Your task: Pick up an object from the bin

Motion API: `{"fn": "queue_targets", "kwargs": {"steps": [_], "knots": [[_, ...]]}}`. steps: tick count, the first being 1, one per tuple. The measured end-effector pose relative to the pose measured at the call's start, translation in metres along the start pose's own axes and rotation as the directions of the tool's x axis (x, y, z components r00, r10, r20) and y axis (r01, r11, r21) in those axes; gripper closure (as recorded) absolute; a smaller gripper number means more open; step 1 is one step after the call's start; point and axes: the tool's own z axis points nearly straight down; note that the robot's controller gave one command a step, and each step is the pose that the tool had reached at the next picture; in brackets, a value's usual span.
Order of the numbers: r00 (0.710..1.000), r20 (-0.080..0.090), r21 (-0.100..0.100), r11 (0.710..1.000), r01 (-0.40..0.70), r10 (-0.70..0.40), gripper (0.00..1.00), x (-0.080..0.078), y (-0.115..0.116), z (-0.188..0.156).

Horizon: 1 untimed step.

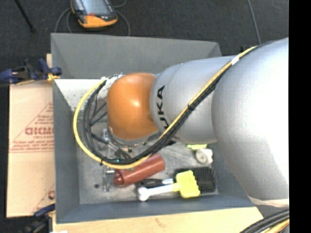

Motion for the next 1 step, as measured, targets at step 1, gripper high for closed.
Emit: {"fn": "queue_targets", "kwargs": {"steps": [1], "knots": [[1.000,0.008,-0.002,1.000,-0.004,0.004,0.00,-0.0022,-0.0006,-0.0043]]}}
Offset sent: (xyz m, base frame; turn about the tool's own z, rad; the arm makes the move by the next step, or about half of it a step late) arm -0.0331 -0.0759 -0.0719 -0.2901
